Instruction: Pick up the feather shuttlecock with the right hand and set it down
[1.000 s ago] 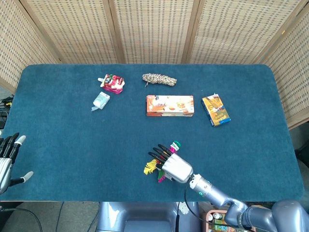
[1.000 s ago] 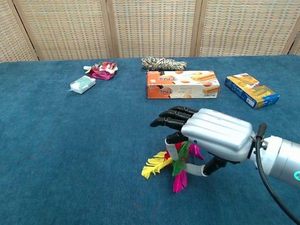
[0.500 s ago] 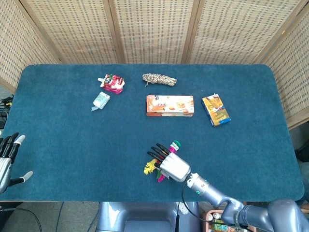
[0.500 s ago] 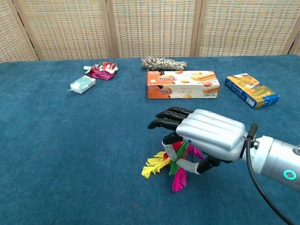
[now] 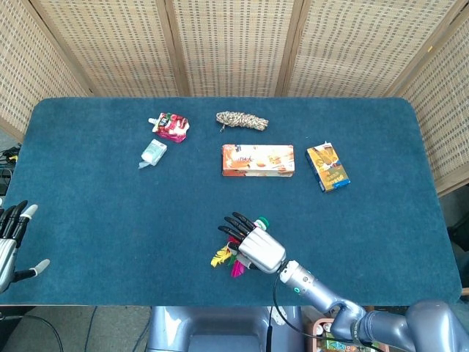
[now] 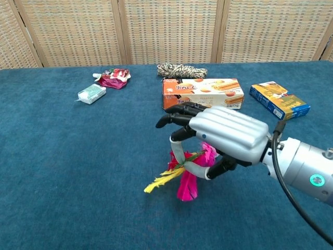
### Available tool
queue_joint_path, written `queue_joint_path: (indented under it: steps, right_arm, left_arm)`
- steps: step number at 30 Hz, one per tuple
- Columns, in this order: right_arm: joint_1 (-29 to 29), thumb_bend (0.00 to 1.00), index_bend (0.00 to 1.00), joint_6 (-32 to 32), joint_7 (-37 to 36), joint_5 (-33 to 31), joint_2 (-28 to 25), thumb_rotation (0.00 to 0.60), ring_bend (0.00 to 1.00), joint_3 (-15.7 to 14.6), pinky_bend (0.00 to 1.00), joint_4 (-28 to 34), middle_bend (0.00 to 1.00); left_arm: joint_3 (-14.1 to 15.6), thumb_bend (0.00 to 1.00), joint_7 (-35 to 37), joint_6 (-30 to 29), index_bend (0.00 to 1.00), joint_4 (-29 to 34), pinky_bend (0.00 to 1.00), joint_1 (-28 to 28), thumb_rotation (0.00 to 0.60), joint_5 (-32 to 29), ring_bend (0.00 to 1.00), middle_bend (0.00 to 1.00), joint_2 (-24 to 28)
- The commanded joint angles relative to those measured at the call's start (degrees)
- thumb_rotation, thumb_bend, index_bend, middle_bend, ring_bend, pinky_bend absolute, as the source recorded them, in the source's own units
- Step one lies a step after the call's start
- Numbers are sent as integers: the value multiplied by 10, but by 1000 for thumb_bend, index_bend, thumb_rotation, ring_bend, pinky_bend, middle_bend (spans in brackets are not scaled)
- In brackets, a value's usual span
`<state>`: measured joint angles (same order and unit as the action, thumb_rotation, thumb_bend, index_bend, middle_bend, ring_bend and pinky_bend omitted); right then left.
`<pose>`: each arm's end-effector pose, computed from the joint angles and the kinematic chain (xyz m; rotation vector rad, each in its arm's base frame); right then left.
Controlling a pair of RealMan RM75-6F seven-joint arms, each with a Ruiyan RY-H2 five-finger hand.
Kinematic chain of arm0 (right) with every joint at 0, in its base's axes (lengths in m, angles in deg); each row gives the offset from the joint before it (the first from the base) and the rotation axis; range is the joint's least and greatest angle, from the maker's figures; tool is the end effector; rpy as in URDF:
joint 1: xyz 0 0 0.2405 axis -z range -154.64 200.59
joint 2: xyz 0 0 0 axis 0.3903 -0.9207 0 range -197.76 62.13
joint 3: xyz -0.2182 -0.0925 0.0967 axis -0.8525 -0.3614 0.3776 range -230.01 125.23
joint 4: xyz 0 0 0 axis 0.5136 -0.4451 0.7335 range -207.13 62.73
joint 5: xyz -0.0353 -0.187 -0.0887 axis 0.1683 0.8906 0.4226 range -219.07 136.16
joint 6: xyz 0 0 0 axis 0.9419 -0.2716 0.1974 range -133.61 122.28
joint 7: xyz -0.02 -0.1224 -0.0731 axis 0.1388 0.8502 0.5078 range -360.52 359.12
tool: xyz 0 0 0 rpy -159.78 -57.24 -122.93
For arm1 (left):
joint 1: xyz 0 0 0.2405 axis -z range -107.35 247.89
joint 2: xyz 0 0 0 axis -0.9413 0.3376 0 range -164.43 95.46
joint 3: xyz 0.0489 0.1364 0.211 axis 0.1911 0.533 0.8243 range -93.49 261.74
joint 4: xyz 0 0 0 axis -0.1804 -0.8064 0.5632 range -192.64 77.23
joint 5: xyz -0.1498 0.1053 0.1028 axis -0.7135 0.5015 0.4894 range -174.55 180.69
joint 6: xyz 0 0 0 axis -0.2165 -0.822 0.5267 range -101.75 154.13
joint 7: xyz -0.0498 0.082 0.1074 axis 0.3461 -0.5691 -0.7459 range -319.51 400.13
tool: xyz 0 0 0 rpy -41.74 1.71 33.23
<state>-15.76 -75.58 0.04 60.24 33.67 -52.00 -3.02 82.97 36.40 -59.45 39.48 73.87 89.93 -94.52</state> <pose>-0.1236 -0.2712 -0.0699 2.1520 -0.6282 1.3656 -0.3032 0.1672 0.1702 -1.4175 -0.8821 -0.8449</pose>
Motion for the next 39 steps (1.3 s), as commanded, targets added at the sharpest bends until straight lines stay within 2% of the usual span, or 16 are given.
queue_joint_path:
  steps: [1,8,12,16,18,23,28,30,31,33,35,39]
  right_arm:
    - [-2,445,658,2,-28,-33,-16,600,0,25,0,44,140]
    - [6,459,671,51,-69,-147,-44,600,0,75,0,124,141]
    - [10,466,671,69,-73,-184,-67,600,0,90,1,140,141]
    - [18,490,671,73,-100,-205,-94,600,0,102,1,143,141]
    - [21,524,671,75,-114,-200,-109,600,0,97,3,144,141]
    - [28,526,666,74,-151,-193,-134,600,0,92,7,137,141]
    - [32,525,456,66,-171,-188,-144,600,0,92,13,127,141]
    - [34,511,274,61,-181,-184,-148,600,0,92,14,125,125]
    - [35,475,159,61,-191,-178,-154,600,0,89,14,126,89]
    - [36,371,29,63,-200,-171,-164,600,0,83,15,128,23]
    - [44,299,0,49,-202,-164,-181,600,0,81,12,141,0]
    - [67,231,0,6,-192,-143,-210,600,0,72,0,169,0]
  left_arm:
    - [0,0,0,0,0,1,0,0,600,1,0,0,1]
    - [2,0,0,0,0,1,0,0,600,3,0,0,1]
    - [1,0,-1,0,0,1,0,0,600,0,0,0,0]
    - [2,0,-7,7,0,2,0,2,600,-2,0,0,-1]
    - [2,0,-12,10,0,3,0,4,600,-3,0,0,-3]
    - [4,0,-26,18,0,5,0,7,600,-4,0,0,-8]
    - [6,0,-35,16,0,6,0,6,600,-1,0,0,-12]
    - [6,0,-36,15,0,5,0,6,600,-2,0,0,-13]
    - [6,0,-38,15,0,6,0,6,600,-2,0,0,-13]
    - [7,0,-39,16,0,6,0,6,600,-2,0,0,-14]
    - [8,0,-38,16,0,6,0,6,600,0,0,0,-14]
    - [9,0,-29,8,0,7,0,3,600,6,0,0,-10]
